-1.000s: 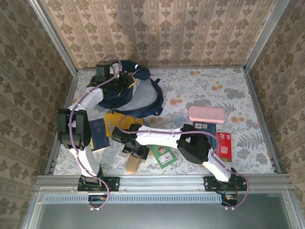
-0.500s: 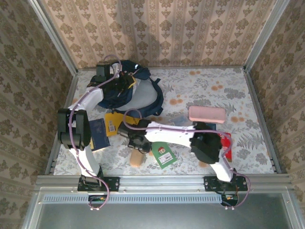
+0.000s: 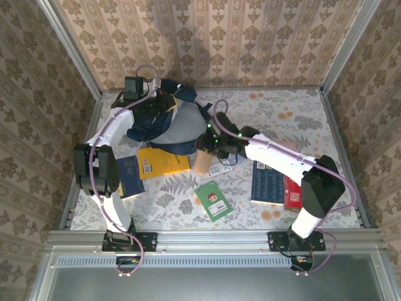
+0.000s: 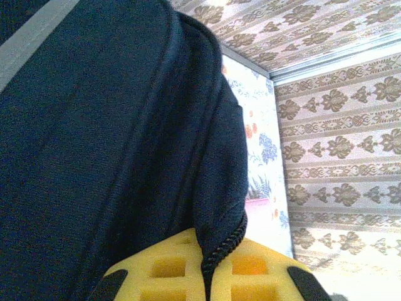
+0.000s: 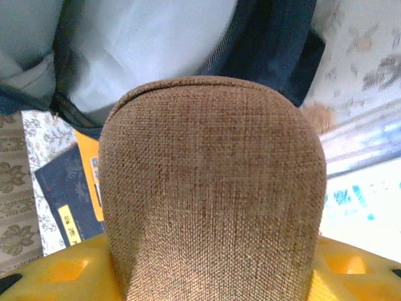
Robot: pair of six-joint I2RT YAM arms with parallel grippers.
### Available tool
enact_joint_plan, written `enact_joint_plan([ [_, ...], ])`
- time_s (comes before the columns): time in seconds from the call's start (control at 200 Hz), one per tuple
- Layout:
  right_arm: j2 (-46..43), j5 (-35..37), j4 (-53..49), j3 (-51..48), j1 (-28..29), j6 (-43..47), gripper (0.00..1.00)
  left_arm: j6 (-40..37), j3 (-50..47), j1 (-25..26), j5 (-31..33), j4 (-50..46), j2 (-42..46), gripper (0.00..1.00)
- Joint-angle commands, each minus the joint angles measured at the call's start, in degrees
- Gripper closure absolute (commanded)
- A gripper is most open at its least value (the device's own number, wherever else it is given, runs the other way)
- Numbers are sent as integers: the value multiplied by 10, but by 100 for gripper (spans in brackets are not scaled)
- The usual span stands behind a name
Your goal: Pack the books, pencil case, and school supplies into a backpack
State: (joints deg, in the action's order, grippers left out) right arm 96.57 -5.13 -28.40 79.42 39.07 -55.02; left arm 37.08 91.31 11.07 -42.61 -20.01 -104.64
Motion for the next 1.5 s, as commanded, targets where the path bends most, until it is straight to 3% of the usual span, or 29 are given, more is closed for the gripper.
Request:
enact_joint_plan([
  [0.0, 20, -66, 25, 80, -26, 68, 55, -78, 95, 19, -8, -78, 10, 100],
  [0.34, 160, -101, 32, 260, -92, 42, 56, -68, 199, 32, -53, -129, -16, 100],
  [0.775, 394, -161, 40, 490, -114, -81, 56, -1, 237, 64, -121, -66, -33, 100],
  [0.93, 471, -157, 23, 585, -110, -125, 43, 19, 285, 78, -125, -62, -56, 100],
  [1.035, 527, -153, 7, 658, -111, -141, 14, 21, 336, 82, -128, -77, -75, 100],
  [1.1, 558, -158, -7, 709, -111, -141, 0, 22, 345, 81, -123, -78, -76, 100],
  [1.23, 573, -165, -36, 766, -107, -106, 0, 12, 343, 77, -120, -87, -76, 100],
  [1.495, 525, -196, -67, 766, -100, 19, 0, -39, 307, 55, -81, -129, -62, 100],
])
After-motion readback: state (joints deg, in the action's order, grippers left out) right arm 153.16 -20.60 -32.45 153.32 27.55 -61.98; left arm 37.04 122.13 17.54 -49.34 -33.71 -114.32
